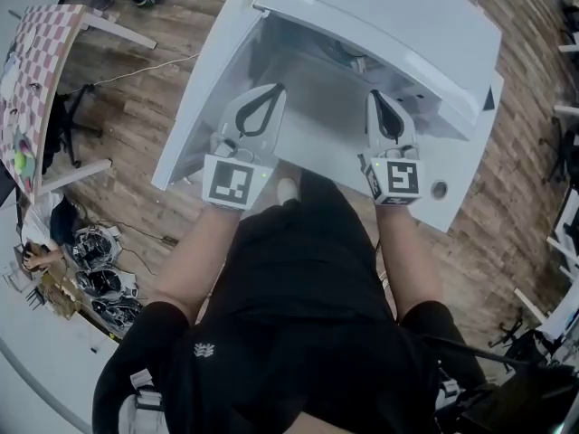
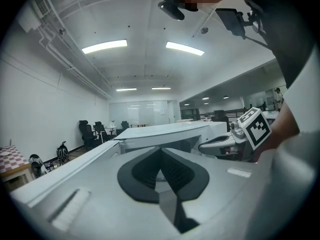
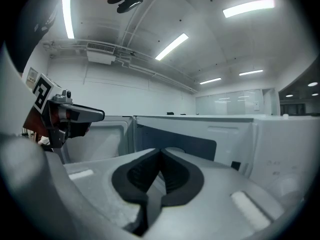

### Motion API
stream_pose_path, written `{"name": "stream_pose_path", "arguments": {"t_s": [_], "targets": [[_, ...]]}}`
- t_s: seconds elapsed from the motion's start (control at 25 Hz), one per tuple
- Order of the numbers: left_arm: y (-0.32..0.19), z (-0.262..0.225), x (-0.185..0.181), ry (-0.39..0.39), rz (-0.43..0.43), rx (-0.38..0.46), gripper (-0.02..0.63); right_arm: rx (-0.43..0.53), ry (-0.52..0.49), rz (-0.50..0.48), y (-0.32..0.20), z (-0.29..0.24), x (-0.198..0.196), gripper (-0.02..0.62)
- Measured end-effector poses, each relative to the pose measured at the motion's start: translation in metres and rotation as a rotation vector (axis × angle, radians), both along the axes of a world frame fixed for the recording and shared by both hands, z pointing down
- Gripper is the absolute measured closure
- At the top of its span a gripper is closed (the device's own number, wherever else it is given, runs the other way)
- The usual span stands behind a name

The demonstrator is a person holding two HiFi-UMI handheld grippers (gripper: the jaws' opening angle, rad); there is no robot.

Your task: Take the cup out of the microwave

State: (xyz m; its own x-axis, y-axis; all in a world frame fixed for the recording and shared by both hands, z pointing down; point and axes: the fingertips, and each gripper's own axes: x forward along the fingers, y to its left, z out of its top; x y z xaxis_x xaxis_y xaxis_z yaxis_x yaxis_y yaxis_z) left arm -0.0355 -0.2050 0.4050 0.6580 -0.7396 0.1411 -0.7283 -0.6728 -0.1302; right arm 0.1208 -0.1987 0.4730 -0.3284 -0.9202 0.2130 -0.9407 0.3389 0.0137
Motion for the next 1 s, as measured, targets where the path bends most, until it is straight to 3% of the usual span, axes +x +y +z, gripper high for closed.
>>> {"name": "stream_pose_path", "arguments": {"t_s": [0.64,1.0], "targets": [[-0.032,0.043,0.018,-0.016,-0.002,-0.037,0.603,-0.042,0.015,0.013,-0.033,0.045,0.004,0.594],[-0.044,0.052,0.025,-0.006,-0.013,-0.057,0.603,-0.059,0.040,-0.014,-0.051,0.055,-0.008,0.547]]}}
